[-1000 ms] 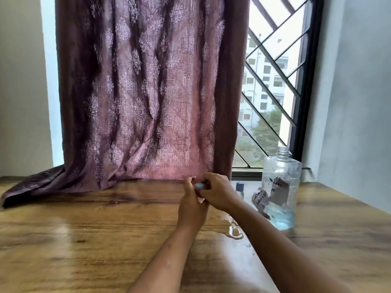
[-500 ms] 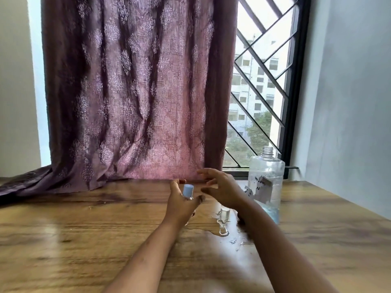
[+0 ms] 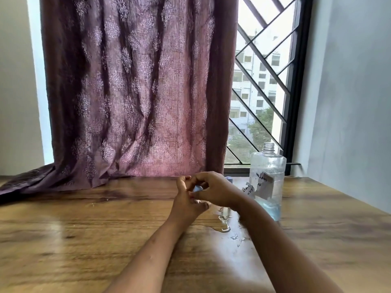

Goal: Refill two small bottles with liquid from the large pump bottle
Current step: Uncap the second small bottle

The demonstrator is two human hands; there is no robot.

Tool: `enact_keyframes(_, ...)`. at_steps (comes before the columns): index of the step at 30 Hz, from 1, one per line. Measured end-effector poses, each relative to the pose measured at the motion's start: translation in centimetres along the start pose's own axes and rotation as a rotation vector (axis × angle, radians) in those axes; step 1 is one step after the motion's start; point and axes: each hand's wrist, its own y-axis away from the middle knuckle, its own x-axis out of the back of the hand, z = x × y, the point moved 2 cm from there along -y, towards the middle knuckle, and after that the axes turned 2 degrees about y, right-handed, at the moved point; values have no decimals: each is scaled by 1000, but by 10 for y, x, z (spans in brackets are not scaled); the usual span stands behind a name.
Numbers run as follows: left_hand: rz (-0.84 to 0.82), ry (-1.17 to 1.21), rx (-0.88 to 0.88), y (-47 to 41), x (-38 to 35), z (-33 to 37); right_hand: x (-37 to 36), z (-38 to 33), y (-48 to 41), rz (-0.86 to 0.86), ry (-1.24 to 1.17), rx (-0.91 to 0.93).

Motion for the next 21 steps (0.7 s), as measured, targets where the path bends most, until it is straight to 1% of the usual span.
enact_keyframes(5,-22,17,113,-2,-1,-5,9,3,1,30,-124,8)
enact_keyframes(9,-44,-34,142,-1,1,-2,13,2,5,24,-237,22)
enact_keyframes(11,-42,-67,167,0,4,-3,21,-1,6,88,-390,36)
enact_keyframes(13,-37,-50,171,0,3,-2,32,3,5,196,-504,21)
enact_keyframes(15,-47,-17,183,1,0,-1,35,11,5,252,-482,-27)
enact_keyframes(16,-53,-2,194,2,-2,0,32,15,5,245,-446,-72)
enact_keyframes(19,-44,11,219,2,-3,2,14,29,6,154,-363,-245)
enact_keyframes(21,-30,-12,221,0,-1,0,4,38,7,97,-269,-294)
